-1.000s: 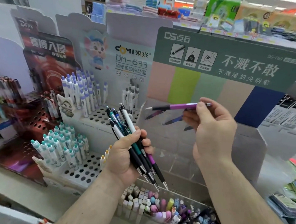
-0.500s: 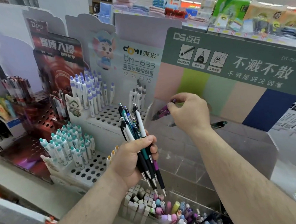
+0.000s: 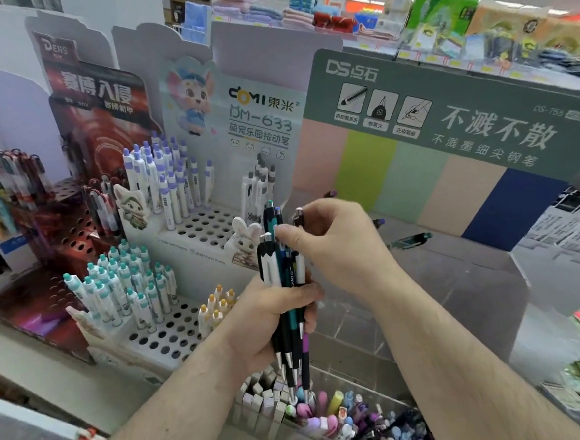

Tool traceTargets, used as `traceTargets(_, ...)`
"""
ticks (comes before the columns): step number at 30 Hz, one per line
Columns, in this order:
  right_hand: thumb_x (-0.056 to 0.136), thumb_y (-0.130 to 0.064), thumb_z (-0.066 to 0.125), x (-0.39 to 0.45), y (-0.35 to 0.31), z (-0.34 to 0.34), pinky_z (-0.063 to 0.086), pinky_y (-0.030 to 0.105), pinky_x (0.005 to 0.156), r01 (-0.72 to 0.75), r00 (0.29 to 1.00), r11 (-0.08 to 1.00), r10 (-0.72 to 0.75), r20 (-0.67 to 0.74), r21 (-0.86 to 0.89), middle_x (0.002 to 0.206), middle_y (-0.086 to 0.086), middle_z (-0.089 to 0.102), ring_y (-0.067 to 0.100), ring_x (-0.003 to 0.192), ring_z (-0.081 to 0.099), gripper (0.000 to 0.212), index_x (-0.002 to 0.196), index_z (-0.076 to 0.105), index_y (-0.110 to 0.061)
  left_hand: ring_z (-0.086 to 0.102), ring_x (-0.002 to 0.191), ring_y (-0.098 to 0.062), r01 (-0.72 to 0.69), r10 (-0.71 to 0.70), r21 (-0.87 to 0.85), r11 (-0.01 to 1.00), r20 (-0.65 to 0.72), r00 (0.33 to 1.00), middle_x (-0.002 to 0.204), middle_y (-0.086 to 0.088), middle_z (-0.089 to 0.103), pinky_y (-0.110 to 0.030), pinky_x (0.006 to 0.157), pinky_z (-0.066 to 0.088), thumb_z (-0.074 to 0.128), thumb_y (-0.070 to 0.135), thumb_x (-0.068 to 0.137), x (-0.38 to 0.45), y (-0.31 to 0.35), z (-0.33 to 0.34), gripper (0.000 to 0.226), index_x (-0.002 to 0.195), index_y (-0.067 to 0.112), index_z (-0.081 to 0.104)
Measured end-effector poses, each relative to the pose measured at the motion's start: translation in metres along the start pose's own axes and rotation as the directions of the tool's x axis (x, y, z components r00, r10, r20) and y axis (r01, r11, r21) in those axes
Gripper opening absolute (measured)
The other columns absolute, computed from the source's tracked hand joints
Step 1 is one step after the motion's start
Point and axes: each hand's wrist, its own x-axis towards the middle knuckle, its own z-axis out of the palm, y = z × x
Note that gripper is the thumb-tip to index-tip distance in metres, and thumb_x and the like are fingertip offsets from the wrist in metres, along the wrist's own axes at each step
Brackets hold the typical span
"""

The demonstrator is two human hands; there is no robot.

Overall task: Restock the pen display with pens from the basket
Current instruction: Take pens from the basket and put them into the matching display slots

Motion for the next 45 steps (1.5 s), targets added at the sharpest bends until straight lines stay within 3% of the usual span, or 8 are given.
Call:
traceTargets(3, 0.085, -0.021, 0.077, -0.009, 0.013, -0.004, 0.057, 0.044, 0.066, -0.027, 0.997, 0.984, 0.040, -0.072, 0.175, 0.069, 0.008, 0.068, 0.012, 0.061, 0.056, 0.010, 0.079, 0.071, -0.016, 0.054, 0.053, -0.019, 0.033, -0.034, -0.036, 0.999, -0.006, 0.999, 0.072, -0.009, 0.062, -0.028, 0.052, 0.046, 0.070, 0.007, 0.068, -0.001, -0.003, 0.003, 0.026, 0.091, 0.005, 0.058)
traceTargets(8, 0.091, -0.002, 0.068, -0.029, 0.025, -0.025, 0.053, 0.023, 0.054, 0.022, 0.928, 0.848, 0.179, -0.326, 0.529, 0.075, 0.012, 0.072, 0.014, 0.056, 0.064, 0.020, 0.096, 0.062, -0.021, 0.058, 0.052, -0.018, 0.082, -0.102, -0.238, 0.968, -0.073, 0.992, 0.075, -0.013, 0.064, -0.026, 0.049, 0.049, 0.063, 0.005, 0.071, 0.001, -0.007, 0.007, 0.025, 0.094, 0.011, 0.053)
traceTargets(18, 0.091, -0.004, 0.067, -0.057, 0.051, -0.051, 0.057, 0.024, 0.059, 0.103, 0.759, 0.755, 0.361, -0.541, 0.648, 0.068, -0.002, 0.072, 0.014, 0.064, 0.071, 0.009, 0.092, 0.068, -0.012, 0.056, 0.053, -0.013, -0.004, -0.053, -0.487, 0.873, -0.104, 0.993, 0.075, -0.002, 0.063, -0.021, 0.046, 0.046, 0.063, 0.012, 0.073, 0.019, -0.017, 0.040, 0.015, 0.084, 0.016, 0.054)
traceTargets(24, 0.092, -0.010, 0.068, -0.062, 0.066, -0.116, 0.060, 0.031, 0.064, 0.360, 0.329, 0.844, 0.285, -0.900, 0.398, 0.071, -0.005, 0.070, 0.019, 0.065, 0.071, 0.006, 0.095, 0.063, -0.013, 0.054, 0.052, -0.013, 0.028, -0.070, -0.426, 0.904, -0.082, 0.994, 0.072, -0.001, 0.061, -0.022, 0.046, 0.045, 0.062, 0.011, 0.072, 0.028, -0.024, 0.051, 0.016, 0.084, 0.018, 0.054)
traceTargets(27, 0.088, -0.018, 0.069, -0.056, 0.083, -0.129, 0.061, 0.037, 0.068, 0.276, 0.238, 0.926, 0.194, -0.952, 0.257, 0.081, 0.001, 0.069, 0.024, 0.073, 0.072, 0.010, 0.090, 0.061, -0.025, 0.052, 0.052, -0.013, 0.026, -0.060, -0.399, 0.917, -0.073, 0.996, 0.071, -0.002, 0.058, -0.023, 0.046, 0.044, 0.060, 0.009, 0.073, 0.030, -0.027, 0.054, 0.017, 0.085, 0.017, 0.053)
traceTargets(30, 0.089, -0.018, 0.069, -0.047, 0.098, -0.124, 0.059, 0.032, 0.074, 0.134, 0.282, 0.979, 0.111, -0.953, 0.153, 0.080, -0.011, 0.064, 0.006, 0.072, 0.066, 0.015, 0.088, 0.059, -0.029, 0.051, 0.052, -0.014, 0.030, -0.059, -0.388, 0.921, -0.062, 0.996, 0.071, -0.003, 0.056, -0.023, 0.046, 0.044, 0.060, 0.007, 0.072, 0.029, -0.028, 0.057, 0.018, 0.086, 0.016, 0.053)
traceTargets(37, 0.087, -0.022, 0.072, -0.036, 0.108, -0.101, 0.053, 0.032, 0.083, -0.185, 0.674, 0.982, 0.100, -0.732, -0.036, 0.075, -0.024, 0.060, 0.010, 0.079, 0.063, 0.008, 0.088, 0.065, -0.026, 0.051, 0.053, -0.014, 0.026, -0.042, -0.358, 0.933, -0.036, 0.998, 0.072, -0.003, 0.055, -0.024, 0.047, 0.045, 0.060, 0.006, 0.072, 0.027, -0.027, 0.054, 0.017, 0.085, 0.016, 0.054)
traceTargets(45, 0.078, -0.023, 0.065, -0.028, 0.081, -0.090, 0.038, 0.037, 0.093, -0.163, 0.662, 0.936, -0.131, -0.738, -0.313, 0.099, -0.002, 0.071, 0.027, 0.099, 0.059, 0.021, 0.097, 0.074, -0.019, 0.052, 0.052, -0.014, 0.015, -0.033, -0.340, 0.940, -0.048, 0.998, 0.072, -0.003, 0.055, -0.024, 0.048, 0.046, 0.062, 0.006, 0.072, 0.021, -0.021, 0.039, 0.019, 0.087, 0.016, 0.054)
